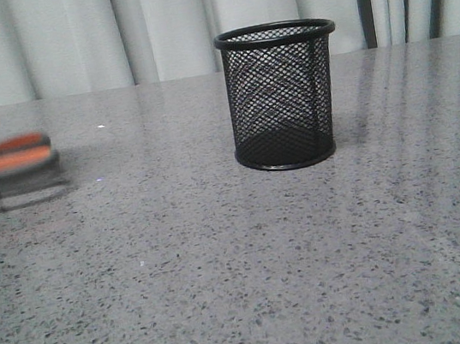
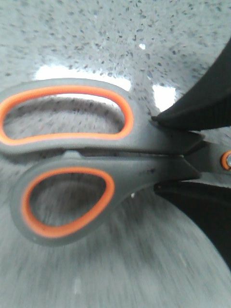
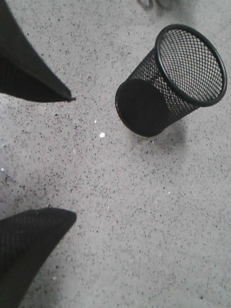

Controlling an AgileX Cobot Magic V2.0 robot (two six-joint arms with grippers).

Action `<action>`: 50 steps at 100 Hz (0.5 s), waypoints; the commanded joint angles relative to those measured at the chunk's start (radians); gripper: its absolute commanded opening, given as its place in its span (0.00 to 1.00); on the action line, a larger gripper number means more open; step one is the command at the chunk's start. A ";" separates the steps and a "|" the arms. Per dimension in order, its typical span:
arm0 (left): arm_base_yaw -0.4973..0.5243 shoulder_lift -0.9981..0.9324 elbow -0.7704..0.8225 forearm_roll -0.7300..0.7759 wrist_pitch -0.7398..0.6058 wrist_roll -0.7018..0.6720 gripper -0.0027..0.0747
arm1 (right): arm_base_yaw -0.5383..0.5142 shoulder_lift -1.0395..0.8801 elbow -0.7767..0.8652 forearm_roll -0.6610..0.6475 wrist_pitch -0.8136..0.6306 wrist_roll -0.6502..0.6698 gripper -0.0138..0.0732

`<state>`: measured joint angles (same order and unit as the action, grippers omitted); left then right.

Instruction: Put scissors into bucket

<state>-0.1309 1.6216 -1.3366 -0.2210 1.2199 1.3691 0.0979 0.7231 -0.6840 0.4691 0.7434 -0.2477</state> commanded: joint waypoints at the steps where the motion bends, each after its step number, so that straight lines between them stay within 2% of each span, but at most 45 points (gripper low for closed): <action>1: -0.021 -0.113 -0.068 -0.015 0.011 -0.050 0.01 | -0.006 0.002 -0.036 0.065 -0.051 -0.021 0.65; 16: -0.096 -0.208 -0.148 0.041 0.012 -0.118 0.01 | -0.006 0.002 -0.036 0.283 -0.053 -0.136 0.65; 38: -0.279 -0.305 -0.228 0.113 -0.014 -0.236 0.01 | -0.006 0.002 -0.037 0.696 -0.043 -0.365 0.65; 50: -0.378 -0.321 -0.255 0.131 -0.053 -0.318 0.01 | -0.006 0.002 -0.037 0.874 -0.024 -0.472 0.65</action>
<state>-0.4379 1.3407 -1.5436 -0.0925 1.2430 1.1260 0.0979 0.7231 -0.6840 1.1610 0.7434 -0.6262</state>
